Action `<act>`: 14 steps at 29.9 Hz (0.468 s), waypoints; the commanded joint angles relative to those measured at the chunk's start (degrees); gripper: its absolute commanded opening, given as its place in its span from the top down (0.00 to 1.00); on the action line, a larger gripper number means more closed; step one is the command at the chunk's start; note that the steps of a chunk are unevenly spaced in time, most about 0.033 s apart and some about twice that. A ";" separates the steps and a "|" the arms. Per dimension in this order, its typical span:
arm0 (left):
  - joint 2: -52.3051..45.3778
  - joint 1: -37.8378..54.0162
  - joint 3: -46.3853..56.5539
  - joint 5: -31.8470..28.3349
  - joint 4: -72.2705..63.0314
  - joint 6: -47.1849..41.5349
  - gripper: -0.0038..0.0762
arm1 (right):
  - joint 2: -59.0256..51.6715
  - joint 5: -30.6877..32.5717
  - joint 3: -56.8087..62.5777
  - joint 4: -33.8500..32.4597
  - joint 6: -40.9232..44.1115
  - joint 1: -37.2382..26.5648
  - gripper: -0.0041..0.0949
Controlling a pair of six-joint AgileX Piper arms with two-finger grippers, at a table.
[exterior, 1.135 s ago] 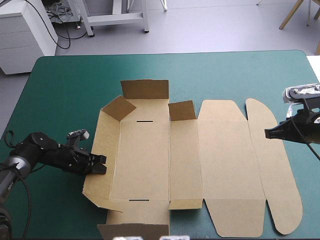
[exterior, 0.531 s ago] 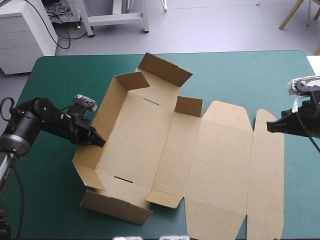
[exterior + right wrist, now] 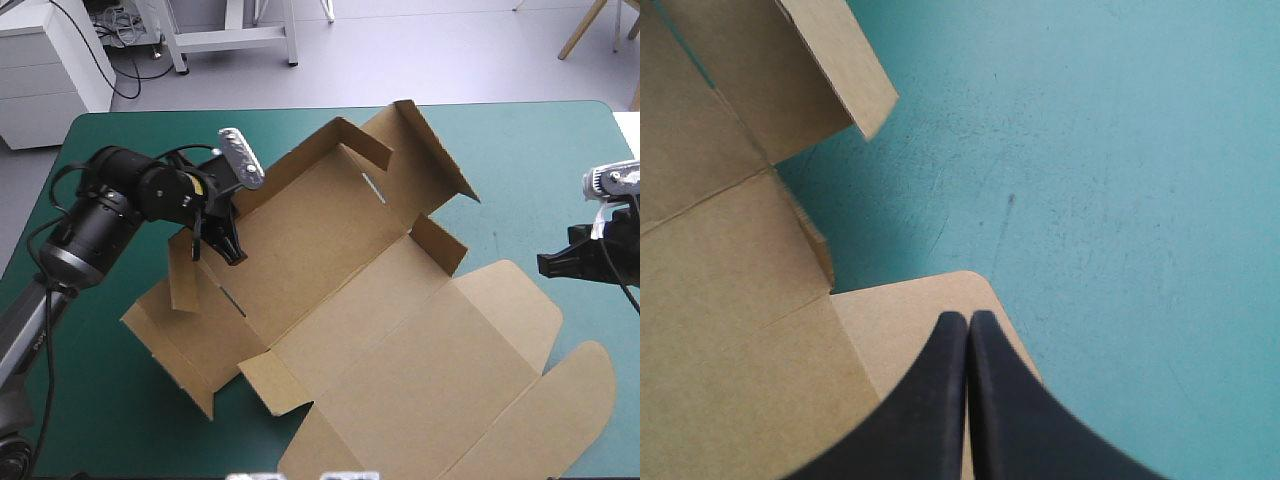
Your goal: Fold the box
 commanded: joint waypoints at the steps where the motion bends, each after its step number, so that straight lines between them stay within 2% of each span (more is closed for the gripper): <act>1: -0.83 -6.85 -2.21 -7.95 10.37 0.32 0.96 | -0.64 -2.73 -1.67 1.05 -0.03 -0.48 0.98; 10: -0.13 -19.42 -0.62 -19.17 28.66 -2.05 0.96 | -0.64 -3.79 -1.67 1.26 -0.03 -0.48 0.98; 14: -0.13 -21.80 -0.62 -20.64 32.43 -2.90 0.96 | -0.64 -4.15 -1.67 1.39 -0.03 -0.48 0.98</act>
